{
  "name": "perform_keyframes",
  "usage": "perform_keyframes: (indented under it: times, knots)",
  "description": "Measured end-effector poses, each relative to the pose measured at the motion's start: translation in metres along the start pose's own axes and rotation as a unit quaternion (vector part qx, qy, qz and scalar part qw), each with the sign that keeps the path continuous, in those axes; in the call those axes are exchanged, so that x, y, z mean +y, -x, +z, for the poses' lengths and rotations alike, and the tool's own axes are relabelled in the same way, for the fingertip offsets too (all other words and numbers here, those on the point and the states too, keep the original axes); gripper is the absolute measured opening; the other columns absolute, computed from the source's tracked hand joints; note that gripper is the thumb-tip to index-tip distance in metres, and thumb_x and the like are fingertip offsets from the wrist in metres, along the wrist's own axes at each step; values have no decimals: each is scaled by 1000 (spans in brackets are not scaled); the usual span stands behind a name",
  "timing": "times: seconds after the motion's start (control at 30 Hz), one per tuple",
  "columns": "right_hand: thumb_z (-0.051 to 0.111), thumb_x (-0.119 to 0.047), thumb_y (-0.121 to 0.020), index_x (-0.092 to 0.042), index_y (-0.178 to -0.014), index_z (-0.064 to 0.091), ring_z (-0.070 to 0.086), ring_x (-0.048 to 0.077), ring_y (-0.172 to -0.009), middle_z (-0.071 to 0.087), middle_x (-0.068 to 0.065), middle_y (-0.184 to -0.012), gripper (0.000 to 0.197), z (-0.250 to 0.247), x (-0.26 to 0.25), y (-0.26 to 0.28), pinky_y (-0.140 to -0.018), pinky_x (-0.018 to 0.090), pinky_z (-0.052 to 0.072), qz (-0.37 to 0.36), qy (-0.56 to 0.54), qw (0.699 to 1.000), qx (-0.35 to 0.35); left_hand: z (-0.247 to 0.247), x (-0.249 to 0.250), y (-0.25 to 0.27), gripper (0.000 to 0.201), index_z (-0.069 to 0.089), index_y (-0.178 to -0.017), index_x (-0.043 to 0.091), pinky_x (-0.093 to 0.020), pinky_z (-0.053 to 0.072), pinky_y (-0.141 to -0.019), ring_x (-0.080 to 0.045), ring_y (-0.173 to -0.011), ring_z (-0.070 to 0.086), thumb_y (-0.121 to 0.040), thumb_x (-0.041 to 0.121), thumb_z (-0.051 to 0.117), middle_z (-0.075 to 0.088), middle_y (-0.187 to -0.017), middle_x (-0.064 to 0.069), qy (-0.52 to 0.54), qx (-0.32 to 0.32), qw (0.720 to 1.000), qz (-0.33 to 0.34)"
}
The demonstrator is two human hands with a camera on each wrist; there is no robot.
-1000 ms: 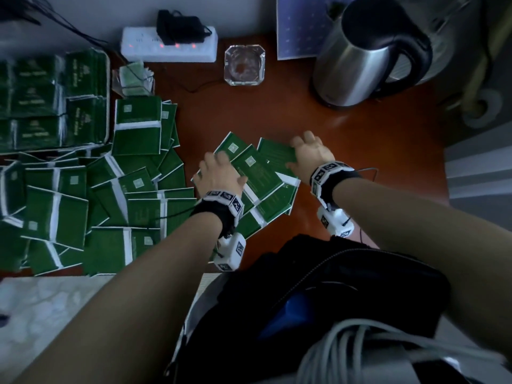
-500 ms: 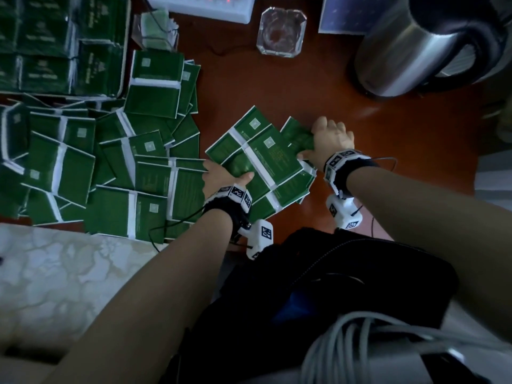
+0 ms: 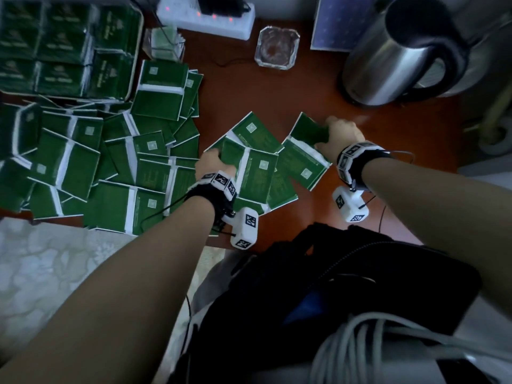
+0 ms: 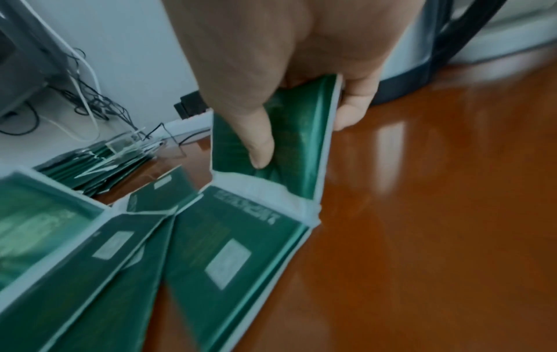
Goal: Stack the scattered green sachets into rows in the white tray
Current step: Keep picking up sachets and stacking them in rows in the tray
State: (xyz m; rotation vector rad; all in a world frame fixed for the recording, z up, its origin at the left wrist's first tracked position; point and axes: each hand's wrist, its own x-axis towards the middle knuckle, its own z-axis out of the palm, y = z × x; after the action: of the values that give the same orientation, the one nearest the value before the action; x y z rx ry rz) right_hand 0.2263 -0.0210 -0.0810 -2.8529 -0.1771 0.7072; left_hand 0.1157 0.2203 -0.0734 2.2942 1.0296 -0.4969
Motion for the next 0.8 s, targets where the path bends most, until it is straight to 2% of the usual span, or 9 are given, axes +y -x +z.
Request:
perform_keyframes:
  times: [0.07,0.2,0.3,0.4,0.47,0.5,0.57,0.67,0.8]
  knots:
    - [65,-19,-85,-11,-110,54,62,35,-92,64,16,-104,29,-11,10,6,-70,37,50,-4,27,999,19,0,13,5,10,66,-90,10,-35,55,-80,-30,-89,64,-81,10,61,70,-92,-9,-20,-6,998,58]
    - [60,-5,-81,-11,-115,49,62,36,-96,62,14,-107,36,-22,35,21,-87,44,46,-21,119,993,7,16,47,17,13,65,-101,13,-35,54,-69,-29,-91,66,-88,13,62,68,-96,-7,-126,-24,973,192]
    - [68,-6,-77,-9,-125,44,59,34,-105,58,14,-114,54,-12,58,35,-95,46,41,-26,189,982,-11,45,67,29,38,56,-128,12,-41,56,-86,-32,-110,60,-91,15,64,55,-127,-14,-214,-35,937,274]
    - [72,-14,-74,-11,-129,40,45,34,-127,48,14,-135,64,10,82,51,-106,51,37,-50,195,979,16,76,75,46,42,52,-131,16,-44,51,-94,-31,-117,53,-91,17,63,49,-130,-10,-272,-31,895,352]
    - [67,-18,-76,-12,-148,24,20,31,-148,18,12,-161,85,27,91,63,-119,53,20,-77,171,982,-31,97,69,57,54,43,-142,18,-48,42,-102,-31,-128,44,-92,28,61,41,-141,-10,-313,-52,872,373]
    - [65,-21,-78,-14,-154,12,8,28,-151,3,7,-165,93,35,94,69,-122,52,12,-86,164,981,-57,107,63,61,64,33,-149,18,-50,36,-108,-32,-137,35,-93,35,59,31,-152,-11,-331,-66,865,370]
    - [62,-33,-82,-17,-157,0,-3,25,-152,-11,2,-165,99,51,98,80,-123,50,6,-101,145,982,-65,123,48,68,79,13,-156,15,-50,22,-118,-29,-149,15,-95,45,53,9,-163,-9,-355,-73,852,379]
    - [56,-47,-86,-16,-158,1,-4,24,-152,-12,1,-165,96,69,107,100,-123,51,5,-109,111,987,-41,138,20,79,88,-2,-157,12,-49,8,-122,-26,-152,-4,-95,56,43,-10,-164,-9,-373,-58,823,424]
    - [50,-55,-86,-18,-157,8,5,27,-152,1,2,-166,90,84,128,131,-120,59,6,-116,110,987,3,148,-10,100,98,-10,-156,10,-50,4,-122,-25,-151,-11,-90,68,35,-21,-162,-10,-391,-50,795,462]
